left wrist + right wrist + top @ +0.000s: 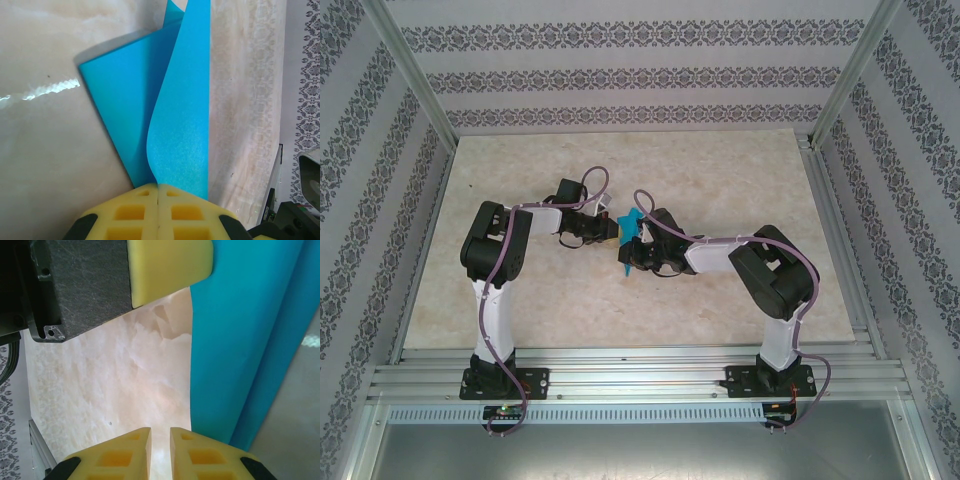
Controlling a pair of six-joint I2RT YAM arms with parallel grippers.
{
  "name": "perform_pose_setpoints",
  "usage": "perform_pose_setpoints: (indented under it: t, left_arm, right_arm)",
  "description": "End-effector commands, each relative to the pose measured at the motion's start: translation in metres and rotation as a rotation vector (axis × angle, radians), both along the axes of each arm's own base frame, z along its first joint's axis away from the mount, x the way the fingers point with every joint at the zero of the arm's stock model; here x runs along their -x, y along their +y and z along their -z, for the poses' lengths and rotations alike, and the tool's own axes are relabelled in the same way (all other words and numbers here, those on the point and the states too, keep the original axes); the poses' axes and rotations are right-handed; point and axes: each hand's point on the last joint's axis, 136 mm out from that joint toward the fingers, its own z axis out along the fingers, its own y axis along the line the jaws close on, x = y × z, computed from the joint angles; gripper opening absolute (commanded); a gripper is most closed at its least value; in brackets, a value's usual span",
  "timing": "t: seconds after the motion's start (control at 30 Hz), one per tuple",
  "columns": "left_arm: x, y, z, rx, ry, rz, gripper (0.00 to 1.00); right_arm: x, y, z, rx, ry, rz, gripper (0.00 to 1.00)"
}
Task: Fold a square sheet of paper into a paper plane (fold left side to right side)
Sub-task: Fold the wing for the fifth time at the center of the table.
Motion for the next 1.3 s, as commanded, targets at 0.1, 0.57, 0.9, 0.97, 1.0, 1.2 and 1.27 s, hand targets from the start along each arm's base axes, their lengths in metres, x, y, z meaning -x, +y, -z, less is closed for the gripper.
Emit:
perform_pose_setpoints:
  t: [0.1, 0.57, 0.9, 0.97, 1.0, 1.2, 1.27]
  left_arm:
    - [-0.006, 0.004, 0.036, -0.082, 0.015, -0.030, 0.00]
    - [-0.009, 0.004, 0.037, -0.090, 0.014, -0.040, 0.00]
    - [-0.011, 0.004, 0.040, -0.097, 0.020, -0.046, 0.00]
    - [-0.012, 0.004, 0.040, -0.099, 0.019, -0.048, 0.00]
    - [-0.013, 0.005, 0.041, -0.102, 0.019, -0.050, 0.00]
    - [-0.016, 0.007, 0.046, -0.123, 0.022, -0.060, 0.00]
    - [-0.016, 0.007, 0.047, -0.123, 0.022, -0.061, 0.00]
  right_arm:
    - [-0.001, 0.004, 0.009, 0.019, -0.003, -0.007, 0.18]
    - [0.000, 0.004, 0.014, 0.027, 0.008, -0.009, 0.18]
    - [0.005, 0.002, 0.026, 0.056, 0.033, -0.016, 0.18]
    - [0.006, 0.001, 0.028, 0.067, 0.038, -0.018, 0.18]
    - [0.007, 0.001, 0.029, 0.071, 0.040, -0.021, 0.18]
    - [0.013, 0.003, 0.022, 0.069, 0.029, -0.032, 0.19]
    - [0.012, 0.004, 0.014, 0.054, 0.015, -0.030, 0.20]
